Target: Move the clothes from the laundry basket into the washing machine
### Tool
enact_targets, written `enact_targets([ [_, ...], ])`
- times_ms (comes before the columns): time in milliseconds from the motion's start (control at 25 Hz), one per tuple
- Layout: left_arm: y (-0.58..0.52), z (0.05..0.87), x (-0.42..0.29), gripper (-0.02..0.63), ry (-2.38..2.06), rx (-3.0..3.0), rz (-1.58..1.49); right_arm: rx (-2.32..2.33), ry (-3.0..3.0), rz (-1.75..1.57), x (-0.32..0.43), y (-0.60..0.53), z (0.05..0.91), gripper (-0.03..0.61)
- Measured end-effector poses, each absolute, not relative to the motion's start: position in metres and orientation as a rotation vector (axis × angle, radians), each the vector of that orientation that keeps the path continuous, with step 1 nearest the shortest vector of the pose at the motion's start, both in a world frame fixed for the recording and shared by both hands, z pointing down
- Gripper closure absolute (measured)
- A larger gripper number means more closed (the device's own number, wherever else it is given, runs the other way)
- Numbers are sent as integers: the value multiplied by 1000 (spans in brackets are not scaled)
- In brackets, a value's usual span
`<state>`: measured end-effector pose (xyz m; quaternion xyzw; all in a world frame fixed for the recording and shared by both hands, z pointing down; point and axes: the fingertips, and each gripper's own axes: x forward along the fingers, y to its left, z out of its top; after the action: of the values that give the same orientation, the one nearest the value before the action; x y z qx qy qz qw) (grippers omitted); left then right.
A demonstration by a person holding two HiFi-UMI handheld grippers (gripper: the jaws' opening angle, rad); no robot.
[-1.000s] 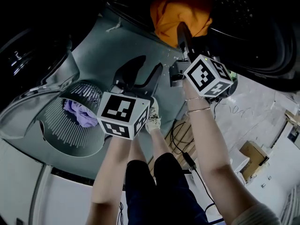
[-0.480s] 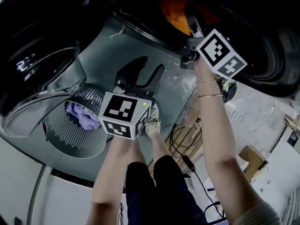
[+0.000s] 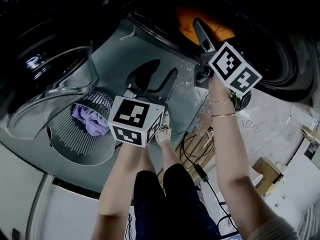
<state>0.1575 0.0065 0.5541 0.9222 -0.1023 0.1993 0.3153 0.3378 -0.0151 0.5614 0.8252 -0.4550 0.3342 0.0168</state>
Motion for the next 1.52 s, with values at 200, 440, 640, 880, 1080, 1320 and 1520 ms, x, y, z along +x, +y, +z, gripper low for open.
enact_targets([
  [200,7,542,142,440,-309,2415,521,2523,-1416,1018,315,8,549,28],
  [440,11,524,94,440,-394,2368,525,2337,-1676,932,245,-2,504,59],
  [640,7,511,32,440,-524,2316,505,2094,-1918,1006,152,-16,480,142],
  [880,-8,519,-64,440,-742,2201,470,1741,-2153,1102,27,-28,485,298],
  [1080,-12,542,-136,443,-904,2101,444,1415,-2272,1135,-61,-27,511,549],
  [1320,-1,582,-197,466,-1052,1994,465,1095,-2317,1198,-142,-9,553,550],
  [1520,4,646,-235,442,-1122,1893,569,1005,-2301,1231,-171,-4,583,551],
])
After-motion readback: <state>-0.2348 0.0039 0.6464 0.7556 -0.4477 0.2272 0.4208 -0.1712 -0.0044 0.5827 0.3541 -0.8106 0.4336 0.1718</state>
